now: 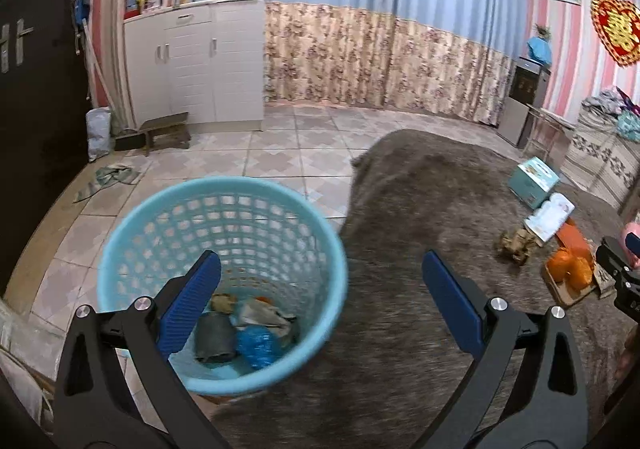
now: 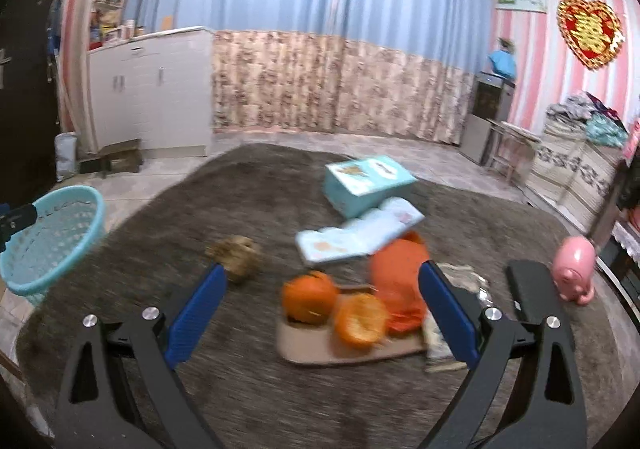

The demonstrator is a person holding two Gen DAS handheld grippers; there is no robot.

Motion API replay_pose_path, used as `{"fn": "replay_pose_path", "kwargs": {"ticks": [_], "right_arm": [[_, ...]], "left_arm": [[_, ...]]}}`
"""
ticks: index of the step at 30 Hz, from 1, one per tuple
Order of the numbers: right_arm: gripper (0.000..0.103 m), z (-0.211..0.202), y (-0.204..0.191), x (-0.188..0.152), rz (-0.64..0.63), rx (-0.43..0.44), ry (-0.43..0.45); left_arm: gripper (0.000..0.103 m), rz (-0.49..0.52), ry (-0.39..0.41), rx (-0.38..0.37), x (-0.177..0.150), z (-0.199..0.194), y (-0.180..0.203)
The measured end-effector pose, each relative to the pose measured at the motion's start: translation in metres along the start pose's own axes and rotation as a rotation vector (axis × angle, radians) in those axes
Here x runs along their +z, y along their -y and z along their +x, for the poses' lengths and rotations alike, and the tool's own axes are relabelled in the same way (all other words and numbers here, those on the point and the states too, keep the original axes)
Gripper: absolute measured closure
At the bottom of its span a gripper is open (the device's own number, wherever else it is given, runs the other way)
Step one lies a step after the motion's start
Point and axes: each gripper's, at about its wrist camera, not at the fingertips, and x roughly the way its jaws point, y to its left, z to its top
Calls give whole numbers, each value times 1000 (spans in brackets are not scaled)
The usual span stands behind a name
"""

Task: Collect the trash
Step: 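Withdraw both grippers from the basket back over the rug, then grasp another brown crumpled paper with the left gripper while the right gripper grasps the orange peel half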

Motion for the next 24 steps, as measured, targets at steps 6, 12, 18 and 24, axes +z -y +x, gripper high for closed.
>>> {"fn": "replay_pose_path", "kwargs": {"ticks": [6, 12, 18, 24], "right_arm": [[8, 9, 37, -13, 31, -49, -34], [4, 14, 62, -22, 66, -86, -56], [4, 16, 80, -24, 84, -115, -66], [4, 19, 87, -24, 86, -92, -79]], "left_arm": [[6, 93, 22, -12, -8, 5, 39], [6, 120, 32, -49, -9, 10, 62], [6, 119, 28, -88, -11, 18, 81], [6, 134, -49, -173, -14, 38, 105]]}}
